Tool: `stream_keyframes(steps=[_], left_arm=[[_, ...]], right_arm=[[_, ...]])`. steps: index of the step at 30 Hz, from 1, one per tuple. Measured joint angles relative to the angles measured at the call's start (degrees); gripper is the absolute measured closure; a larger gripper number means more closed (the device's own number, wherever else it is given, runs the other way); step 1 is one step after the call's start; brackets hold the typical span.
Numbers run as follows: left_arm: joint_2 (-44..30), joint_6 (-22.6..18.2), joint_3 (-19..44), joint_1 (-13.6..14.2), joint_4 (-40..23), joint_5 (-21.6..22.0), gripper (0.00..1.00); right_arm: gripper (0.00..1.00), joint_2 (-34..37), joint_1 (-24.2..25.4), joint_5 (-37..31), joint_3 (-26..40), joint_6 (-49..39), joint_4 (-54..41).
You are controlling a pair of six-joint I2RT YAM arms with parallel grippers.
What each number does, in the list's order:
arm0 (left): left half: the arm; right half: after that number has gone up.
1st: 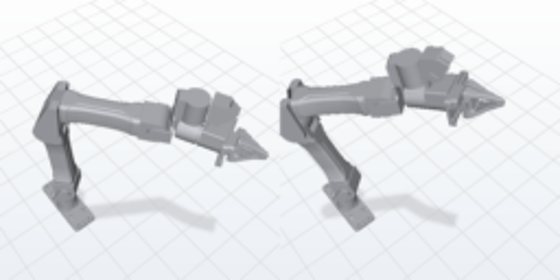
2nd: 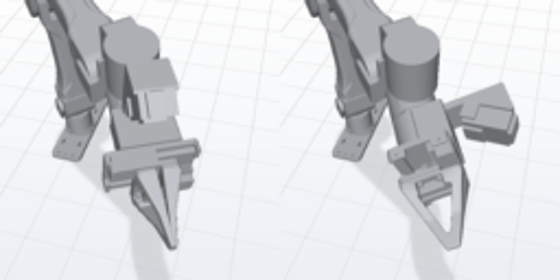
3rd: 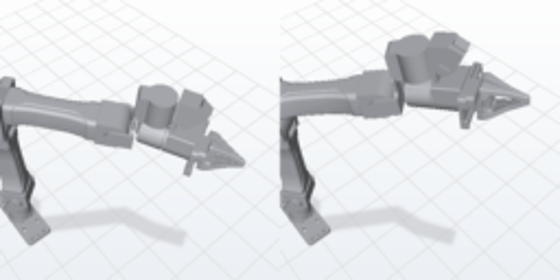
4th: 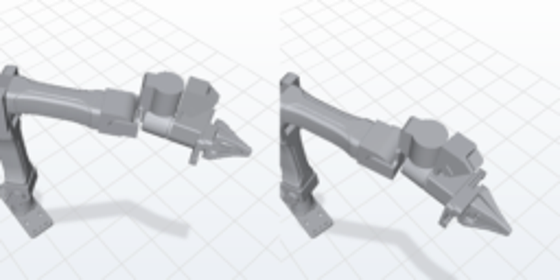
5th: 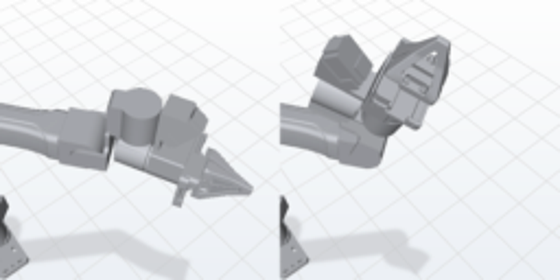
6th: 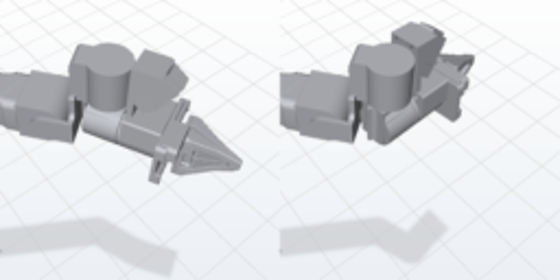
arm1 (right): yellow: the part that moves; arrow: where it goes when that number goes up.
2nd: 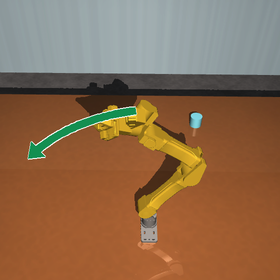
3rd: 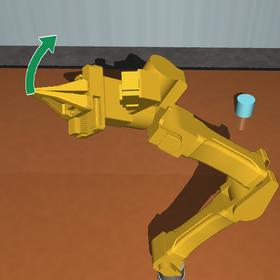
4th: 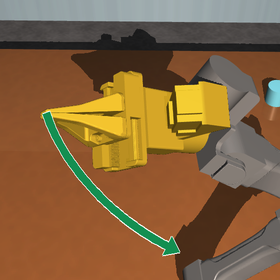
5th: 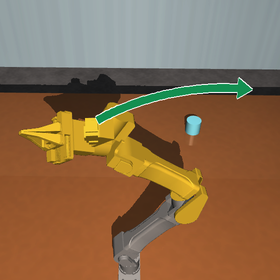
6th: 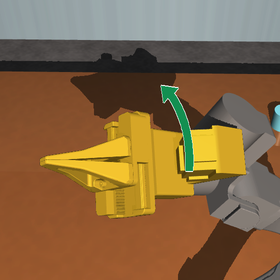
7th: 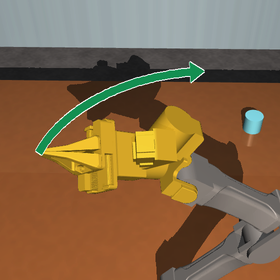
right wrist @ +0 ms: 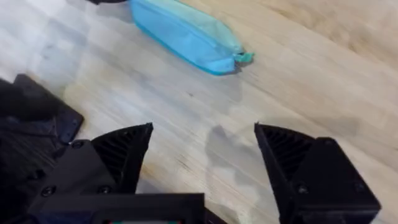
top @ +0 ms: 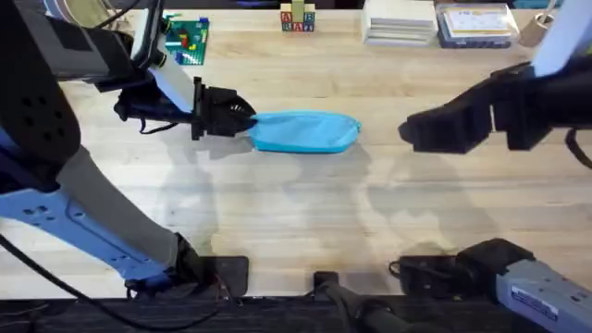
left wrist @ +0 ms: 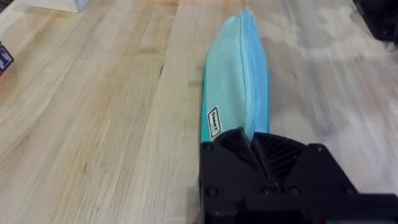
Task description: Unzip the bag, pick up the pens from the table one at a time and place them inside, then zip the bag closed.
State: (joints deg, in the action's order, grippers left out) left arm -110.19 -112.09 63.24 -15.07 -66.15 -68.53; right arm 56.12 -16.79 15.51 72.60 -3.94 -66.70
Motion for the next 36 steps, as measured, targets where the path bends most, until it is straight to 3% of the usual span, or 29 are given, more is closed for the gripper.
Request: stream_keyframes(steps=[17,23,25,36], left_arm=[[0.00,-0.06,0.00,-0.02,0.00,0.02,0.937],[0.00,0.07,0.00,-0.37,0.03,0.07,0.050],[0.00,0.00,0.00,-0.42,0.09,0.09,0.012],[0.00,-0.30,0.00,-0.42,0.96,0.14,0.006]], right_arm=[[0.005,-2.82,-2.45,0.02,0.00,-1.71,-1.70],[0.005,-2.80,-2.45,0.02,0.00,-1.88,-1.75],[0.005,-2.80,-2.45,0.02,0.00,-1.88,-1.75],[0.005,-2.82,-2.45,0.02,0.00,-1.89,-2.40]])
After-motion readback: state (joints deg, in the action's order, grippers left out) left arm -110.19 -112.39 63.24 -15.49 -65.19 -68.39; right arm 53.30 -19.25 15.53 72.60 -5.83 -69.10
